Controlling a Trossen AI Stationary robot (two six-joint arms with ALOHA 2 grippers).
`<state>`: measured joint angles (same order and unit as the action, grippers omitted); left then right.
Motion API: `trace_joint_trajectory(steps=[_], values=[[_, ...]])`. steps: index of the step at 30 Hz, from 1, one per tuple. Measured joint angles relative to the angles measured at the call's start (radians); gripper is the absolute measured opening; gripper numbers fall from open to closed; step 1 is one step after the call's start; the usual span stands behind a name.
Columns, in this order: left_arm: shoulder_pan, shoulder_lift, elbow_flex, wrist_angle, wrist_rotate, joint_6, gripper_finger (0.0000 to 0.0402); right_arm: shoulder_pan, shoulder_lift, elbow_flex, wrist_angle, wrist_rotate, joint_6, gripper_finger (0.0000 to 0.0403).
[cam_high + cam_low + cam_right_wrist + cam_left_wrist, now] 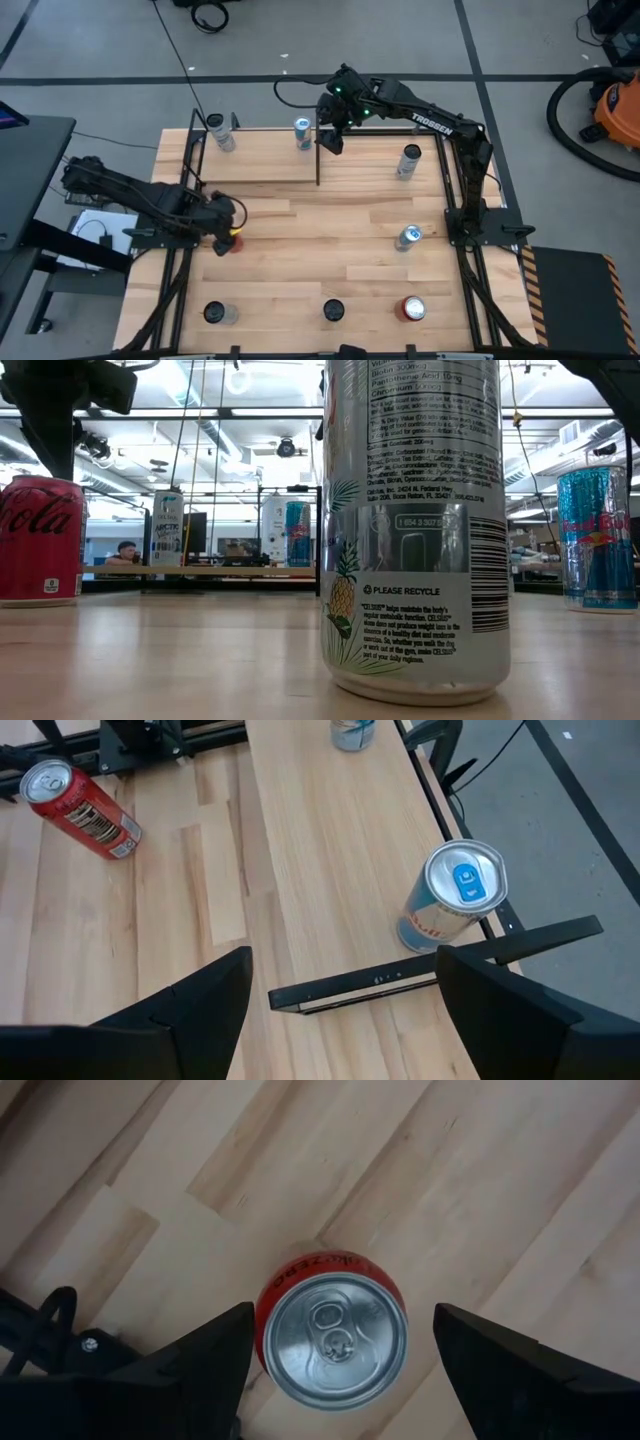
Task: Place canned beverage on shelf
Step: Put the red soda can on the shelf
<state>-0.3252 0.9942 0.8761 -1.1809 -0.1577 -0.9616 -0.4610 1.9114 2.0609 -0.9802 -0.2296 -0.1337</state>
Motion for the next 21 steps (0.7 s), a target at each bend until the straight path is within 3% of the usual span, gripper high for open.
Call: trace_joint_trajectory(steps=[21], values=[[0.000, 0.118, 0.000, -0.018, 0.025, 0.013, 0.0309, 0.001, 0.000, 0.000, -0.003, -0.001, 0.000, 0.0323]])
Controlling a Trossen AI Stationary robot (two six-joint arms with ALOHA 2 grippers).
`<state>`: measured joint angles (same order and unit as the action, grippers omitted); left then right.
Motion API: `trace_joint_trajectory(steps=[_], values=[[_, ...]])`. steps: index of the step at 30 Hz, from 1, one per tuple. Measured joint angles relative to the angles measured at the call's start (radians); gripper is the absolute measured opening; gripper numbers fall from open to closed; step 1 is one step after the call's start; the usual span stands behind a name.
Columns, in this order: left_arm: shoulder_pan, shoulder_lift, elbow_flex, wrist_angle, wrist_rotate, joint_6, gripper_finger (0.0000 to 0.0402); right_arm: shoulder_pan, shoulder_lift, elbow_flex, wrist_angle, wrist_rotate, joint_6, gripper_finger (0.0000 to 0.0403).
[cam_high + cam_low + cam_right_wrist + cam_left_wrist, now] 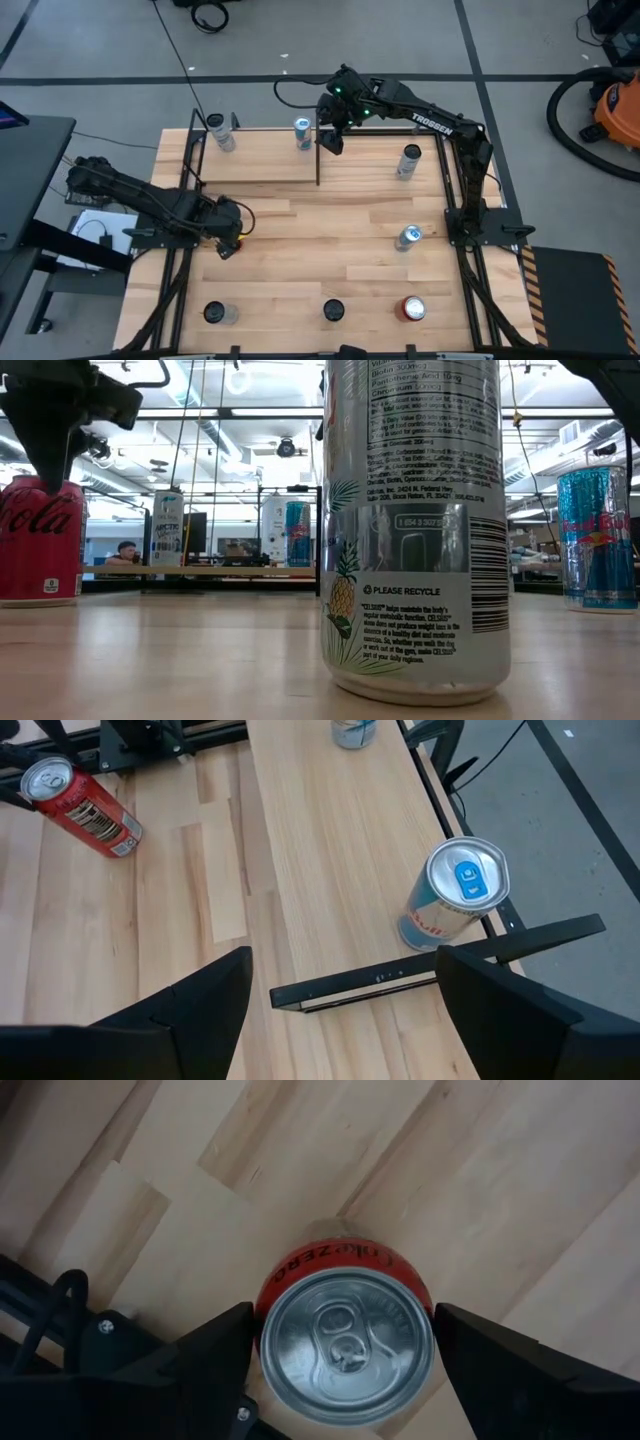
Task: Place canned beverage on shelf
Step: Put the red soda can on the shelf
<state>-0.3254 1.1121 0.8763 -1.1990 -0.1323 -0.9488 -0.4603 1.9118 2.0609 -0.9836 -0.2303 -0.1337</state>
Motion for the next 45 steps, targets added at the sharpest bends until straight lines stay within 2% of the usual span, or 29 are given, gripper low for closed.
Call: trace_joint_trajectory(steps=[15, 38, 45], values=[[-0.066, 0.026, 0.002, 0.005, 0.011, -0.016, 0.0309, 0.000, 0.000, 0.000, 0.000, -0.004, 0.000, 0.0323], [-0.027, 0.027, 0.000, 0.021, 0.047, -0.030, 0.0309, 0.000, 0.000, 0.000, 0.001, -0.003, 0.001, 0.0323], [-0.022, 0.028, -0.001, 0.027, 0.050, 0.040, 0.0313, 0.000, 0.000, 0.000, 0.002, 0.000, 0.001, 0.0323]])
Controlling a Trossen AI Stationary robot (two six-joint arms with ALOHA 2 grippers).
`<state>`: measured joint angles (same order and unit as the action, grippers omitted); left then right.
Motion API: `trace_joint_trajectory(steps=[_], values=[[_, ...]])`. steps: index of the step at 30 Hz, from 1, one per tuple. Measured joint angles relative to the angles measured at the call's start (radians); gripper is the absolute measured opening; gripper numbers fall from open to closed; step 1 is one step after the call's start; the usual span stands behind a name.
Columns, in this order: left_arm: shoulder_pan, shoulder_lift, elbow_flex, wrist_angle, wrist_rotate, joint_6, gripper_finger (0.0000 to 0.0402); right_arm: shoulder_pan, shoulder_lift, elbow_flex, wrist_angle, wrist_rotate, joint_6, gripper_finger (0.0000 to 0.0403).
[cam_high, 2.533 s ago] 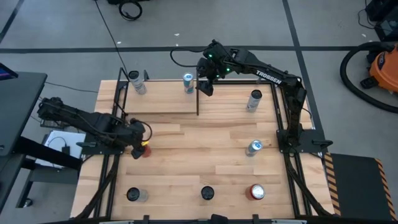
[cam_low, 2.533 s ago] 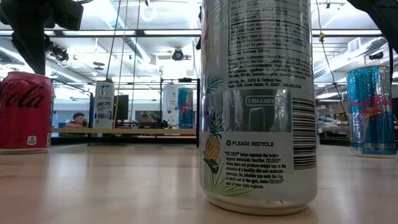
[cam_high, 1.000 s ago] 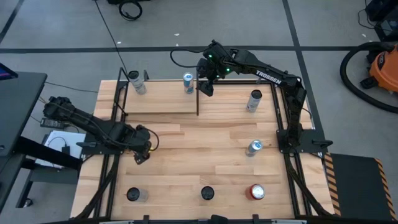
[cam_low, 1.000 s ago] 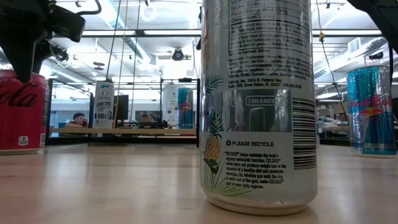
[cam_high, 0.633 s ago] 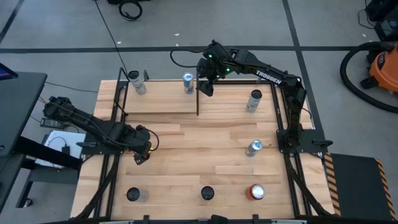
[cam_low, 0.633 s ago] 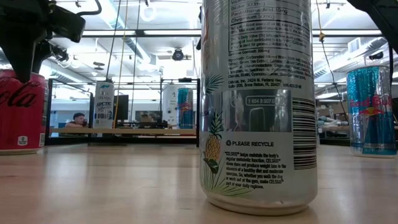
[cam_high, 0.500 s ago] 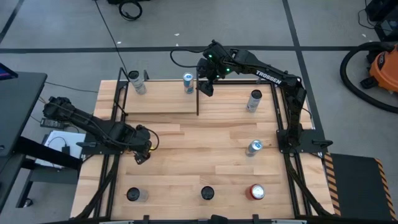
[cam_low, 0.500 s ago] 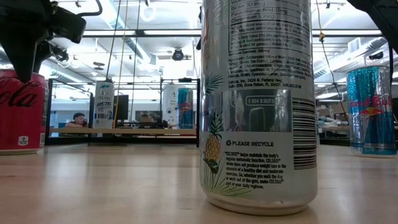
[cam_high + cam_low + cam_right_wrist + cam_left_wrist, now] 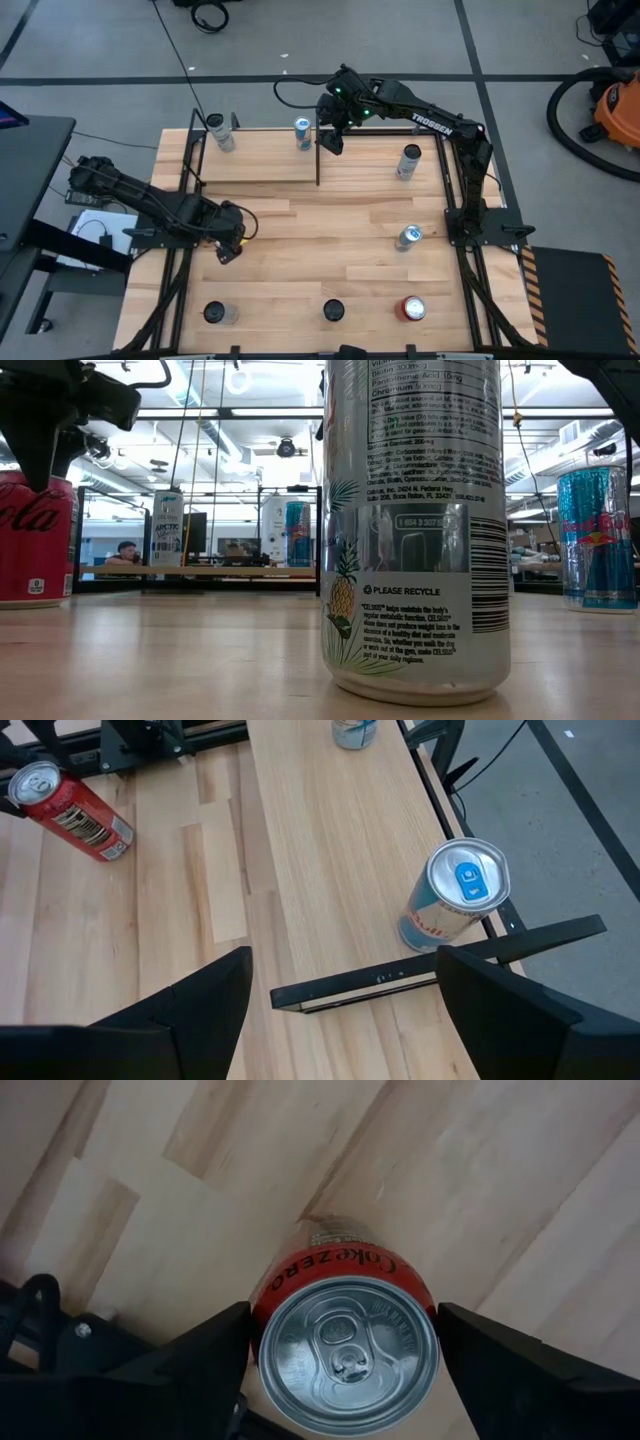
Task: Place canned beverage on shelf
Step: Put the red soda can on the shelf
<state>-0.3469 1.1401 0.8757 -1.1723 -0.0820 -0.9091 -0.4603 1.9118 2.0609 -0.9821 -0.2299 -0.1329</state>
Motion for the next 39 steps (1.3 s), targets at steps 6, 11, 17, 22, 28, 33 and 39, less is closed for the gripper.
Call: trace_joint_trajectory(steps=[6, 11, 17, 22, 28, 33, 39], values=[[0.021, 0.064, 0.004, 0.015, 0.027, 0.026, 0.0314, 0.000, 0.000, 0.000, 0.000, 0.000, 0.000, 0.0323], [0.047, 0.106, 0.006, 0.031, 0.050, 0.034, 0.0315, 0.000, 0.000, 0.000, 0.000, 0.000, 0.000, 0.0323], [0.064, 0.108, 0.004, 0.035, 0.077, 0.039, 0.0315, 0.000, 0.000, 0.000, 0.000, 0.000, 0.000, 0.0323], [0.064, 0.108, 0.002, 0.045, 0.079, 0.039, 0.0315, 0.000, 0.000, 0.000, 0.000, 0.000, -0.001, 0.0323], [0.061, 0.109, 0.002, 0.049, 0.067, 0.038, 0.0315, 0.000, 0.000, 0.000, -0.001, 0.000, -0.001, 0.0323], [0.067, 0.110, 0.002, 0.051, 0.056, 0.057, 0.0314, 0.000, 0.000, 0.000, 0.000, 0.000, -0.001, 0.0323], [0.075, 0.110, 0.005, 0.047, 0.055, 0.058, 0.0306, 0.000, 0.000, 0.000, 0.000, 0.000, -0.001, 0.0323]])
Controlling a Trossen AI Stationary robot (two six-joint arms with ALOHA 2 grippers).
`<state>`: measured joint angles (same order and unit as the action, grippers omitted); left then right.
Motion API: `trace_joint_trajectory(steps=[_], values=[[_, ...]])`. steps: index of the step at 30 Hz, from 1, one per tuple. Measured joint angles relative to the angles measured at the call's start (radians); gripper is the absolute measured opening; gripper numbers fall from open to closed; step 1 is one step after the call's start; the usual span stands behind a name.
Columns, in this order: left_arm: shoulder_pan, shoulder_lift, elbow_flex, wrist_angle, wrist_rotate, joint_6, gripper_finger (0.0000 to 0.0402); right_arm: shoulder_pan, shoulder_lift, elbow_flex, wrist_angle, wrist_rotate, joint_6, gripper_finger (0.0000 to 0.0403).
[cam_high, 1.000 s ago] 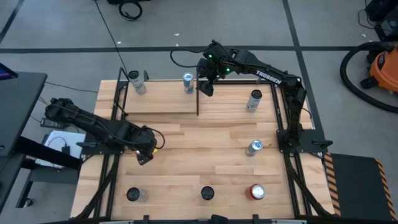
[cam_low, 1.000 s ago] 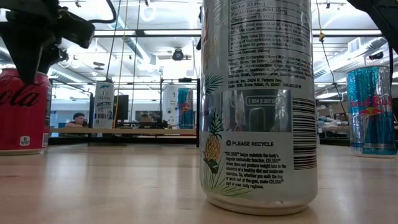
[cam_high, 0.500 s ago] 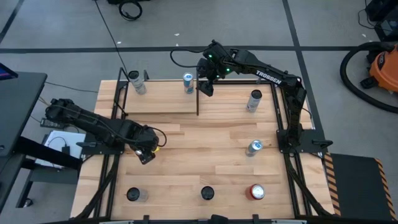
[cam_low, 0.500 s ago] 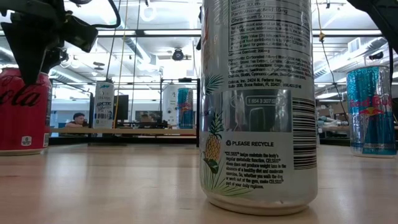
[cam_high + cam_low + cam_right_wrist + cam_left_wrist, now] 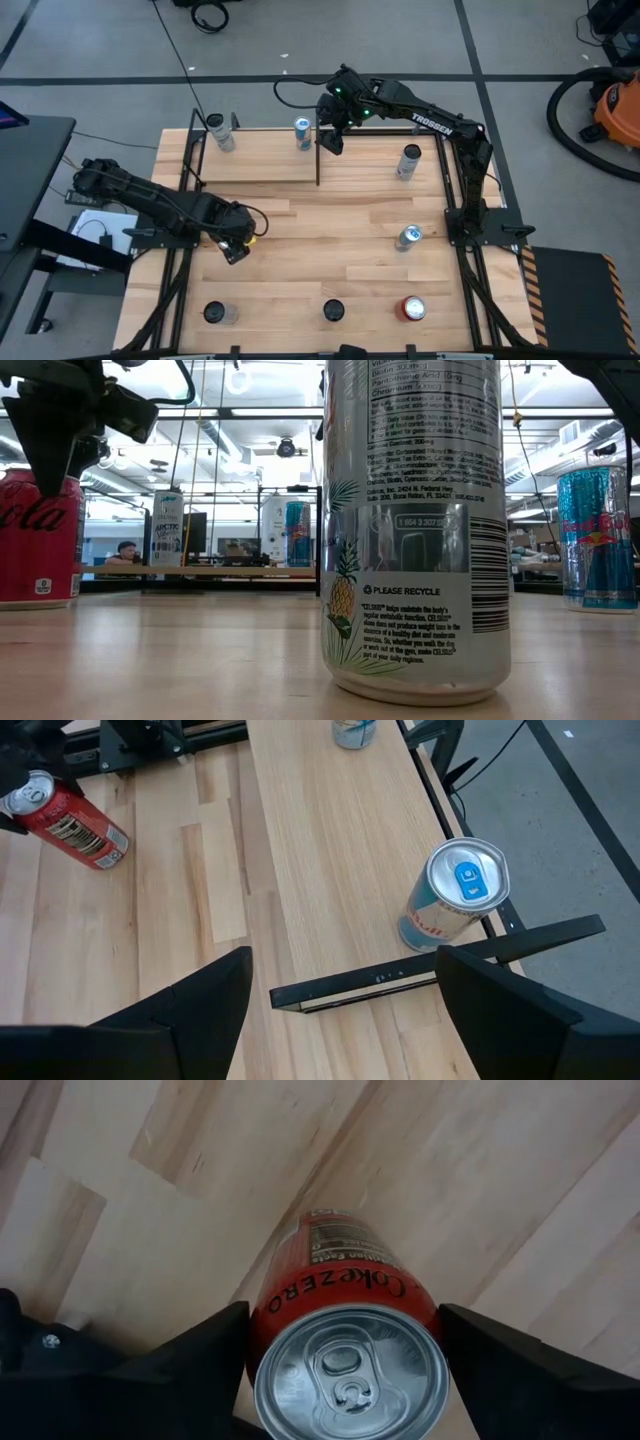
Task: Place canned beverage on shelf
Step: Put the red soda can on the shelf
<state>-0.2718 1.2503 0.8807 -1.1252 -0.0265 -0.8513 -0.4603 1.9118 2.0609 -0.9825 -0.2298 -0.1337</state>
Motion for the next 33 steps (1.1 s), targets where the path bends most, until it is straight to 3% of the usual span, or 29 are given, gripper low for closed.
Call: trace_joint_trajectory(steps=[10, 15, 20, 26, 33], values=[[0.003, 0.002, 0.021, -0.005, -0.011, 0.019, 0.0288, 0.000, 0.000, 0.000, 0.000, 0.000, 0.000, 0.0323], [0.065, 0.002, 0.022, -0.009, 0.013, 0.065, 0.0287, 0.000, 0.000, 0.000, 0.000, 0.000, 0.000, 0.0323], [0.158, 0.003, 0.041, -0.022, 0.024, 0.162, 0.0284, 0.000, 0.000, 0.000, 0.000, 0.000, -0.008, 0.0323], [0.288, 0.004, 0.167, -0.070, 0.022, 0.319, 0.0282, 0.000, 0.000, 0.000, 0.001, 0.000, -0.027, 0.0323], [0.547, 0.004, 0.335, -0.136, 0.028, 0.488, 0.0284, 0.000, 0.000, 0.000, 0.001, 0.000, -0.027, 0.0323]])
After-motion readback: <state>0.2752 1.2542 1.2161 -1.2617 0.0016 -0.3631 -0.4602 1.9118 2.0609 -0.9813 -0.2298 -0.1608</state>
